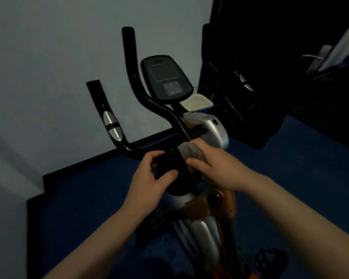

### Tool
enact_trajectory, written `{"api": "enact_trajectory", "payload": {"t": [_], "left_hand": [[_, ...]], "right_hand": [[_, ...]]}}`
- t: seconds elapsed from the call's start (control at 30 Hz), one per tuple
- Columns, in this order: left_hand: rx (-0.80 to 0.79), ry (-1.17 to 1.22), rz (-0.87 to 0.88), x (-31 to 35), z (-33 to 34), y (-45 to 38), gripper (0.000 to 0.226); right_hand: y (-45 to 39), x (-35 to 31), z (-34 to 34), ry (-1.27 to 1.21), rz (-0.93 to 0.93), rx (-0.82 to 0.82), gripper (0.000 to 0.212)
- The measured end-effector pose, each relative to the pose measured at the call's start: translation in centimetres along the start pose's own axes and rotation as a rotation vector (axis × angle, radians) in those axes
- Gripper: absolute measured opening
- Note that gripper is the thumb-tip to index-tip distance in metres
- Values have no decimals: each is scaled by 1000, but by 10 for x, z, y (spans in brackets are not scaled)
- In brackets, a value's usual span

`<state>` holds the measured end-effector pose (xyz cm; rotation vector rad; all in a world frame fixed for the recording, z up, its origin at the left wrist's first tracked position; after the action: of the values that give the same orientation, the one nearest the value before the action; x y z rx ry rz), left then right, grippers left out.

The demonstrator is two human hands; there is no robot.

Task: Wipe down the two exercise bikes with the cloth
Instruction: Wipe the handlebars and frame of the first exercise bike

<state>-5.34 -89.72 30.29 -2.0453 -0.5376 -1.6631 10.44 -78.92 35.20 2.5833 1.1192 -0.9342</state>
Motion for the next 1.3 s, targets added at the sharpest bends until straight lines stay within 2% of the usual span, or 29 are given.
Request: {"api": "enact_trajectory", "payload": {"t": [0.13,0.17,0.23,0.33,0.43,0.5,0.6,0.7,0.87,0.97,1.03,1.1,1.2,1.3], "left_hand": [[38,25,-29,-1,3,10,28],[24,48,-44,-1,6,14,21],[8,56,-52,0,11,20,23],[-42,4,-48,1,10,20,19],[-34,-9,-57,0,8,18,13],[11,49,-88,-2,12,19,12],[111,117,-127,-5,16,22,12],[113,119,-147,-3,14,22,14],[94,100,-199,-1,16,22,21],[130,137,-220,-1,20,24,21],[122,138,-224,0,18,24,20],[97,127,-236,1,16,23,22],[71,132,-260,1,15,23,25],[91,150,-268,3,16,25,25]], "right_hand": [[-34,-12,7,358,-216,23,28],[-40,-18,11,374,-265,32,27],[-44,-17,14,315,-325,6,21],[-39,0,0,228,-333,-123,20],[-52,-4,-1,401,-355,-205,24],[-66,-20,11,535,-408,-195,27],[-66,-30,22,461,-499,-119,30],[-60,-7,7,281,-458,-227,16],[-77,-26,18,456,-542,-258,27],[-77,-28,23,257,-580,-270,23],[-78,-17,12,164,-528,-362,24],[-83,-18,9,228,-521,-423,39],[-92,-42,26,438,-607,-391,55],[-91,-44,29,396,-608,-396,47]]}}
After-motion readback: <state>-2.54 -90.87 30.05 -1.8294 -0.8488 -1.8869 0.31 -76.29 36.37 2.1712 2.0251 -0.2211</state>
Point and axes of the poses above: each hand's wrist, its own y-axis away from the middle knuckle, its own z-axis out of the palm, x = y × z, the point moved 1 cm from there along -y, towards the middle knuckle, and after that the axes turned 9 degrees about x, right-handed, at the moved point
